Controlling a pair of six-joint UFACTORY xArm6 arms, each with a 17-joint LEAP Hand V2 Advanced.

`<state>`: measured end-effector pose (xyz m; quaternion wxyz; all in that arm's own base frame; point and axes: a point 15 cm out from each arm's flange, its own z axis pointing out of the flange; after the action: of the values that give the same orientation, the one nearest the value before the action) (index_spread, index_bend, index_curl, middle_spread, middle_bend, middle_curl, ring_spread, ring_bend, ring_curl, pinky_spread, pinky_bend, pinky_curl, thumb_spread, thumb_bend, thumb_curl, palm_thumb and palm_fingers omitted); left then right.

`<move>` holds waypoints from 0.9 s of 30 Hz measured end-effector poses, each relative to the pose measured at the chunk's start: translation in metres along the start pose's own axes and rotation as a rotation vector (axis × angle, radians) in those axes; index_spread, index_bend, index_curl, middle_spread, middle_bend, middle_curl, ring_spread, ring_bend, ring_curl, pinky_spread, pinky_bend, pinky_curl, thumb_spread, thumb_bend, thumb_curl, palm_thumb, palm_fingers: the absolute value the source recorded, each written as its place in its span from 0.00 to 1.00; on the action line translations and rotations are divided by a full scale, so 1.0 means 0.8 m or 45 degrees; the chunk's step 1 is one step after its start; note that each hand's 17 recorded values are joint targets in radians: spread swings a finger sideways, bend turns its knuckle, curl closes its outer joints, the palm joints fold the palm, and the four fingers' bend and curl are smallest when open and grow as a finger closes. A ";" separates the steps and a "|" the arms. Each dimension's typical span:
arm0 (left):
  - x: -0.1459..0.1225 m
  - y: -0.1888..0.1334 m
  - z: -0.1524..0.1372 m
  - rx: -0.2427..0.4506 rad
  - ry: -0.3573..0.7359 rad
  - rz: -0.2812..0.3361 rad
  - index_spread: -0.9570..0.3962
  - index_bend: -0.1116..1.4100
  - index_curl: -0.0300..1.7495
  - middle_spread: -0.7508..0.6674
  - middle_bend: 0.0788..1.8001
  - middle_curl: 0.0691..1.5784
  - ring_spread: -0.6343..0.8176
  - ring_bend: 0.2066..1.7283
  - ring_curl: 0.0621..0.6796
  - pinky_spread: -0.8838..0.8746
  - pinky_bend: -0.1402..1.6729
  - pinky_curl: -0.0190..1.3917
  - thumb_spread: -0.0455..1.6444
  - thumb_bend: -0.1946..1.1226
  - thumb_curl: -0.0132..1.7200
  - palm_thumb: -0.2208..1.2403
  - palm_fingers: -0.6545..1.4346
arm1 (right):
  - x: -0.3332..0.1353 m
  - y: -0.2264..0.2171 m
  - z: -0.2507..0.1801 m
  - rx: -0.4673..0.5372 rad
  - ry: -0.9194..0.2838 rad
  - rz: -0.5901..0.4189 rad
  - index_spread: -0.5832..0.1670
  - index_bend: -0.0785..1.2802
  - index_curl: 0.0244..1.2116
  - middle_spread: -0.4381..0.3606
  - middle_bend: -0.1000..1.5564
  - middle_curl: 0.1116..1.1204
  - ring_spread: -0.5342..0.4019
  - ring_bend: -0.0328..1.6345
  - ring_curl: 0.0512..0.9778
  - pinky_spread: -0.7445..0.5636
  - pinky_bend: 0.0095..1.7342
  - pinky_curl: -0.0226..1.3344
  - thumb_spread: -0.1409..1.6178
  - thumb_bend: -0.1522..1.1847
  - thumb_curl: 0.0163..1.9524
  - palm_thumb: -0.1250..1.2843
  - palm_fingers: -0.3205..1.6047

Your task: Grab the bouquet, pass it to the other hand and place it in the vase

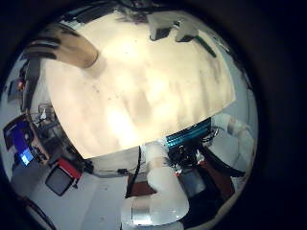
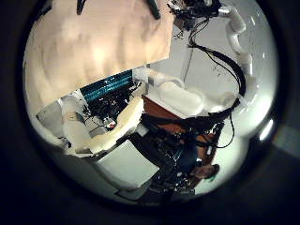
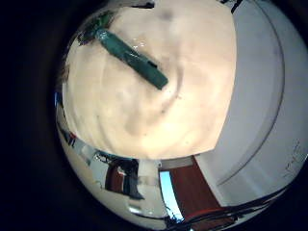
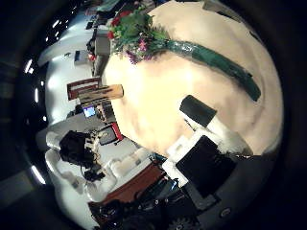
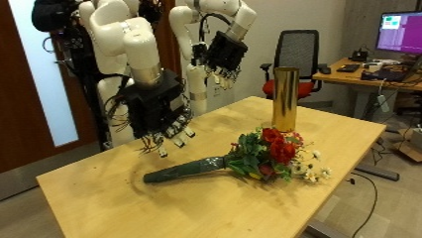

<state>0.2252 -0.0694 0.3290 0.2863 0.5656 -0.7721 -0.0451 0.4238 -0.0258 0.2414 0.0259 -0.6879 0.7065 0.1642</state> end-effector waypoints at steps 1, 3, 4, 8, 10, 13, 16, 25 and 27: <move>0.000 0.000 0.000 -0.001 0.000 0.001 0.80 0.18 0.20 0.69 0.09 0.20 0.76 0.17 0.20 0.78 0.20 0.23 0.60 0.13 0.18 0.46 0.42 | 0.005 -0.004 0.006 -0.003 -0.002 0.008 0.51 0.19 0.23 0.42 0.30 0.28 0.46 0.41 0.19 0.74 0.29 0.14 0.68 0.10 0.20 0.59 0.37; -0.001 -0.002 0.002 -0.010 0.003 0.001 0.80 0.18 0.20 0.69 0.09 0.20 0.76 0.17 0.20 0.78 0.20 0.23 0.60 0.13 0.18 0.46 0.42 | 0.019 -0.010 0.018 -0.017 -0.007 0.033 0.48 0.19 0.24 0.48 0.30 0.29 0.48 0.40 0.18 0.75 0.28 0.14 0.68 0.11 0.21 0.63 0.35; -0.001 -0.003 0.003 -0.013 0.004 0.002 0.80 0.18 0.20 0.69 0.09 0.20 0.76 0.17 0.20 0.78 0.20 0.23 0.60 0.13 0.18 0.46 0.42 | 0.025 -0.010 0.026 -0.035 -0.012 0.040 0.47 0.18 0.24 0.49 0.30 0.29 0.49 0.39 0.18 0.76 0.28 0.14 0.68 0.11 0.21 0.66 0.34; -0.004 -0.007 0.007 -0.037 0.014 0.004 0.80 0.18 0.20 0.69 0.09 0.20 0.76 0.17 0.20 0.78 0.20 0.23 0.60 0.13 0.18 0.46 0.42 | 0.046 -0.013 0.061 -0.129 -0.029 0.075 0.47 0.17 0.24 0.52 0.29 0.28 0.51 0.39 0.18 0.77 0.28 0.14 0.67 0.11 0.23 0.69 0.32; -0.004 -0.008 0.007 -0.040 0.014 0.003 0.80 0.18 0.20 0.69 0.09 0.20 0.76 0.17 0.20 0.78 0.20 0.23 0.60 0.13 0.18 0.46 0.42 | 0.050 -0.016 0.071 -0.140 -0.037 0.086 0.47 0.18 0.24 0.55 0.29 0.28 0.54 0.37 0.17 0.77 0.27 0.14 0.66 0.10 0.24 0.70 0.30; -0.006 -0.007 0.007 -0.041 0.011 0.000 0.80 0.18 0.20 0.68 0.09 0.20 0.76 0.17 0.20 0.78 0.20 0.23 0.60 0.13 0.18 0.46 0.42 | 0.055 -0.025 0.082 -0.135 -0.040 0.098 0.50 0.19 0.24 0.57 0.28 0.27 0.57 0.35 0.16 0.76 0.25 0.15 0.65 0.10 0.24 0.69 0.31; -0.006 -0.008 0.006 -0.039 0.012 0.000 0.80 0.18 0.20 0.68 0.09 0.20 0.76 0.17 0.20 0.78 0.20 0.23 0.60 0.13 0.18 0.46 0.42 | 0.056 -0.034 0.086 -0.111 -0.030 0.102 0.51 0.20 0.25 0.58 0.27 0.26 0.58 0.34 0.16 0.74 0.23 0.15 0.64 0.09 0.24 0.67 0.32; 0.008 -0.014 -0.006 -0.025 0.018 0.024 0.81 0.18 0.20 0.68 0.09 0.20 0.76 0.17 0.20 0.78 0.20 0.23 0.60 0.13 0.18 0.46 0.42 | 0.059 -0.055 0.098 -0.063 -0.009 0.095 0.51 0.21 0.27 0.57 0.27 0.25 0.54 0.33 0.15 0.71 0.17 0.14 0.64 0.09 0.24 0.65 0.39; 0.010 -0.012 -0.009 -0.030 0.016 0.028 0.81 0.18 0.20 0.68 0.09 0.20 0.76 0.17 0.20 0.78 0.20 0.23 0.60 0.13 0.18 0.46 0.42 | 0.060 -0.053 0.103 -0.082 -0.008 0.092 0.50 0.21 0.28 0.56 0.27 0.25 0.51 0.34 0.15 0.68 0.16 0.14 0.63 0.09 0.23 0.64 0.42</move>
<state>0.2353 -0.0783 0.3340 0.2983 0.5538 -0.7759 -0.0473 0.4470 -0.0503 0.1426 0.0000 -0.6618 0.7252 0.1899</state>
